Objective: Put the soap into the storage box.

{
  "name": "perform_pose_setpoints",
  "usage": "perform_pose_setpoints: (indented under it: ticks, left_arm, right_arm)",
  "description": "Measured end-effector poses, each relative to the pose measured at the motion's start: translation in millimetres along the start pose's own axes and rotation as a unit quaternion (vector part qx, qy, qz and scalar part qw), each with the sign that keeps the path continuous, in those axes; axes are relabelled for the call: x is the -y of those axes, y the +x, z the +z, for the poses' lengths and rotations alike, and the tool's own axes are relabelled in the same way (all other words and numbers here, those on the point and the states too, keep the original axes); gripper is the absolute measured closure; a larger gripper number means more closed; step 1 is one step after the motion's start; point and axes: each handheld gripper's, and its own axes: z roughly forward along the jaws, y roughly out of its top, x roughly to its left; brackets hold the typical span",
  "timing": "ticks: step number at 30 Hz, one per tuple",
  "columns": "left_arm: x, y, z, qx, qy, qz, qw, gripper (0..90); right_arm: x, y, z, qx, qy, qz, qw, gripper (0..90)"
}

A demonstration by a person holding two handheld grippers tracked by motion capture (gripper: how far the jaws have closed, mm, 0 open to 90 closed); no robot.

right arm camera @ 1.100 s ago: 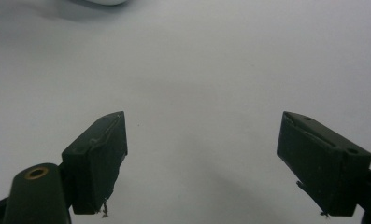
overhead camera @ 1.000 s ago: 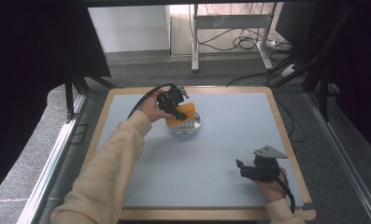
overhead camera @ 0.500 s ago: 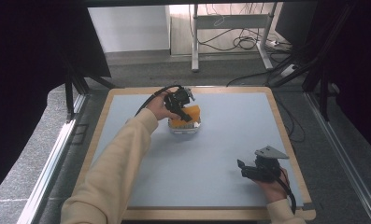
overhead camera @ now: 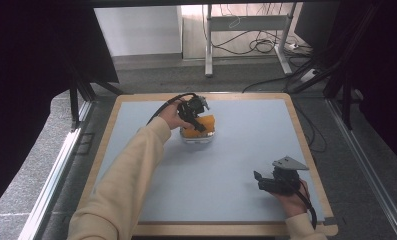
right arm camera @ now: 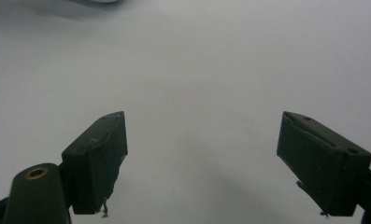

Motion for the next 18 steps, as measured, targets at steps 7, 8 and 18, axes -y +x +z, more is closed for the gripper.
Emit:
perform_pose_setpoints:
  ticks: [7,8,18]
  left_arm:
    - [1.6,3.1,6.4,0.004,0.008,0.0,1.0,62.0]
    - [2.1,3.4,7.4,0.003,0.008,-0.001,1.0,62.0]
    - [4.7,5.4,4.4,-0.013,-0.016,-0.014,0.9997,48.9]
  right_arm:
    - [-0.4,1.1,0.3,-0.002,0.001,-0.005,1.0,16.6]
    - [-0.4,0.9,0.2,-0.002,0.002,-0.004,1.0,16.6]
    - [-0.1,0.9,0.9,-0.003,0.003,-0.005,1.0,16.6]
